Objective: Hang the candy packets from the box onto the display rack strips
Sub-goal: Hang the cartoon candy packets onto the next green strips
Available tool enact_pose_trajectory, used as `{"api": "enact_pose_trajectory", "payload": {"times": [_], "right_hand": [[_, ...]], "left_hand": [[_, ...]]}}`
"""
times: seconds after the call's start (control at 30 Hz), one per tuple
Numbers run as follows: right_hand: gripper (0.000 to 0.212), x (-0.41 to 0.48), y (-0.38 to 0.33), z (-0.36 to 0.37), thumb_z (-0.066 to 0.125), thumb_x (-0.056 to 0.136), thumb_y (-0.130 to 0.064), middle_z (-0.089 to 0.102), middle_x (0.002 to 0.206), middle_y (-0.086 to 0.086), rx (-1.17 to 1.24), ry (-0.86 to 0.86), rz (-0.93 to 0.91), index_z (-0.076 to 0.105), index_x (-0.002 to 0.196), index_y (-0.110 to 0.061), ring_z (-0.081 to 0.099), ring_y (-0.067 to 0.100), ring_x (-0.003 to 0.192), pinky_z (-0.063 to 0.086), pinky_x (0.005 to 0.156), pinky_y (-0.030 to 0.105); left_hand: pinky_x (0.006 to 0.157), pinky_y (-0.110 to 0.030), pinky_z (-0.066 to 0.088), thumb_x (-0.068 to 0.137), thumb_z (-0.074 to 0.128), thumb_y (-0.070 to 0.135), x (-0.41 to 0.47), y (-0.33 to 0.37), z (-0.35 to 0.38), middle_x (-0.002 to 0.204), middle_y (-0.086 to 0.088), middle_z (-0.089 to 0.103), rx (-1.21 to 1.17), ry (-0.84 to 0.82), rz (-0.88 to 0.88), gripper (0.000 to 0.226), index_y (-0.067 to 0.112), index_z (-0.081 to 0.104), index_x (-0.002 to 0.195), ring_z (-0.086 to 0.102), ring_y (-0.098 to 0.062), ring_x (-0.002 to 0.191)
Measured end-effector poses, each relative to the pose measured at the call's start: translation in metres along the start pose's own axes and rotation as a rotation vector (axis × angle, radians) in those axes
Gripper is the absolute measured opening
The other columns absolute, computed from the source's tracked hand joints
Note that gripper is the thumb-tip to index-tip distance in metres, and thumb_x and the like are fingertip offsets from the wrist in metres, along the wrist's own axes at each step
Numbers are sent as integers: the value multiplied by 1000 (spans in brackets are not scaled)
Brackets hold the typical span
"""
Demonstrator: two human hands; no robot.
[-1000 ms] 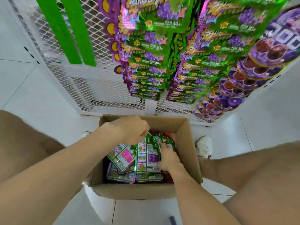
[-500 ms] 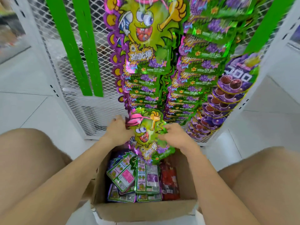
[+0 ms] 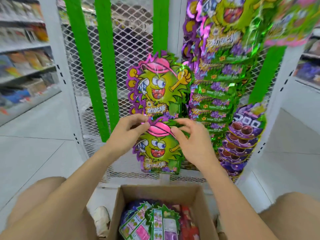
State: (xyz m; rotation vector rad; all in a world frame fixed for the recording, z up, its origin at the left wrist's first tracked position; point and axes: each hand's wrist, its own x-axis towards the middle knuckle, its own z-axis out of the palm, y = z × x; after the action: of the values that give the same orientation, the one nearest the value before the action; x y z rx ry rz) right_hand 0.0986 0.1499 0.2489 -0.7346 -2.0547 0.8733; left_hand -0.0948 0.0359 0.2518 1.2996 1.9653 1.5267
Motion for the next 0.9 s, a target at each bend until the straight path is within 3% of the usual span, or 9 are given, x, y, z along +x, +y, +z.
{"api": "enact_pose_trajectory", "payload": {"times": [0.1,0.2,0.3,0.4,0.47,0.53,0.63,0.73,0.9], "right_hand": [[14,32,-37,-17,75,94,-14,69,87,-13,-73,128,-149,72,108,-16,66,7,83,53,83,30],[17,69,-74,-33,72,94,-8,70,91,-8,-111,241,-226,71,110,-15,66,12,87,52,87,29],[21,107,-102,-42,67,95,-10,75,97,-4,-189,394,-329,71,114,-17,71,20,92,54,91,36],[22,140,-121,-45,62,95,-16,75,96,-1,-264,477,-393,69,116,-19,71,25,92,53,91,48],[22,158,-130,-47,62,93,-19,75,93,-2,-263,478,-405,69,114,-20,71,25,91,53,92,48],[21,173,-140,-50,63,90,-23,75,90,-5,-245,461,-384,71,109,-24,71,24,89,54,92,48],[16,188,-149,-54,66,90,-36,70,84,-13,-240,431,-359,72,103,-28,70,22,90,53,95,49],[19,195,-149,-53,71,91,-46,57,78,-19,-223,419,-337,71,102,-30,68,24,94,51,98,51],[23,194,-146,-48,72,89,-47,65,94,-10,-162,408,-284,71,104,-29,67,27,101,50,99,53]], "left_hand": [[78,-21,46,101,69,22,27,43,-13,98,10,70,89,91,174,12,26,74,110,61,-5,86],[98,-26,49,91,58,29,57,93,-19,128,10,66,82,178,224,49,28,63,140,62,-6,115],[112,-34,45,78,47,31,88,133,-21,142,3,63,-18,237,224,71,18,56,148,59,-12,126],[105,-37,51,73,48,29,111,158,-23,127,-2,72,-82,275,222,65,14,67,133,66,-19,118],[89,-36,51,72,51,34,122,166,-24,103,1,74,-122,261,180,43,19,74,106,67,-20,96],[87,-38,54,70,58,42,136,168,-29,89,-7,72,-237,241,99,37,15,73,91,67,-27,83],[106,-60,53,62,70,57,151,164,-35,99,-10,81,-380,195,-69,49,19,81,92,76,-38,103],[101,-58,58,78,77,51,144,171,-32,96,-11,82,-420,164,-102,37,19,83,95,80,-34,92],[96,-58,61,91,69,47,138,173,-32,95,-12,82,-354,140,-75,36,16,80,107,80,-34,88]]}}
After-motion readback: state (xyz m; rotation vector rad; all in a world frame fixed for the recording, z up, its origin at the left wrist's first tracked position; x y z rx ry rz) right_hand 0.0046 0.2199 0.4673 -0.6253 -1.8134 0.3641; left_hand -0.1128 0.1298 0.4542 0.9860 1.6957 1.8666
